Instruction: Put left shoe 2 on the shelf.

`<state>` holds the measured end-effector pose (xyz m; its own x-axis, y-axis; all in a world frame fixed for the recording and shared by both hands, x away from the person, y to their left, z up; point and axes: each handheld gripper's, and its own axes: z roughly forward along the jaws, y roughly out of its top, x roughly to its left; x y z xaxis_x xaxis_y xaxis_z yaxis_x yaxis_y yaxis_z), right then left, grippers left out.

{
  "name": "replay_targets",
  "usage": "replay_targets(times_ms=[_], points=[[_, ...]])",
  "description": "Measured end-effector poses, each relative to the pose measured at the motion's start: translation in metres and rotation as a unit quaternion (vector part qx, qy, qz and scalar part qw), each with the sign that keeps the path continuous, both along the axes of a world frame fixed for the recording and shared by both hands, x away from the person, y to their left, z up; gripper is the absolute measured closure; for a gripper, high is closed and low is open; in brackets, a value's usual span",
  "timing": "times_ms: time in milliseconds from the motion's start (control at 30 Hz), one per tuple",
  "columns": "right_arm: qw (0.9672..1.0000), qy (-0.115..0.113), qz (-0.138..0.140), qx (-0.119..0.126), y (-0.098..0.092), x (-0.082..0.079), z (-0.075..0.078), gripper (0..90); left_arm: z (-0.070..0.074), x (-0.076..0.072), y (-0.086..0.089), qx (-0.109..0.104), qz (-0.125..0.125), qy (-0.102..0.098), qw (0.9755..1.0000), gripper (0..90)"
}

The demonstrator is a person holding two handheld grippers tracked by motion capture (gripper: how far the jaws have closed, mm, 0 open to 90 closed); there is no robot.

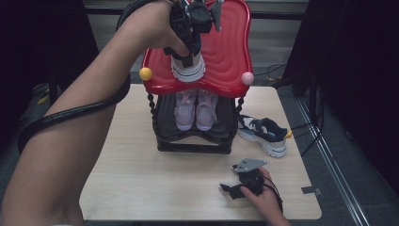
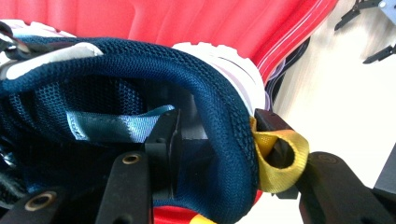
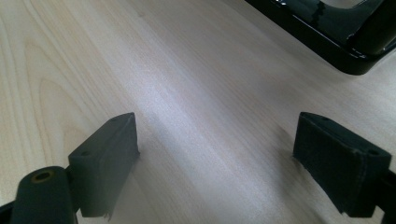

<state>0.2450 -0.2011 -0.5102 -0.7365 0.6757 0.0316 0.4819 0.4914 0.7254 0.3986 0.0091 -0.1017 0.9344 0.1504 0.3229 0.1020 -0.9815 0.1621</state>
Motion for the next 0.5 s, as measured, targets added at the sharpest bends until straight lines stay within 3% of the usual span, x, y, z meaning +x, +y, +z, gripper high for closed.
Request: replay_targets(times_ms=[133, 167, 367, 500], points=[[1.0, 0.0, 0.0, 0.0, 0.0, 0.0, 0.0, 13.4, -0.0012, -0.0025, -0.0019, 0.003, -0.007, 0.013, 0.9999, 64.0], [1.0, 0.0, 0.0, 0.0, 0.0, 0.0, 0.0, 13.4, -0.0008, -0.0026, -0.0026, 0.01, -0.02, 0.008, 0.9997, 67.3], [1.0, 0.0, 0.0, 0.0, 0.0, 0.0, 0.0, 13.4, -0.0019, -0.0043, -0.0019, 0.031, -0.032, 0.009, 0.9989, 70.2], [1.0, 0.0, 0.0, 0.0, 0.0, 0.0, 0.0, 13.4, -0.0019, -0.0039, 0.0008, 0.044, -0.058, 0.003, 0.9974, 70.8]])
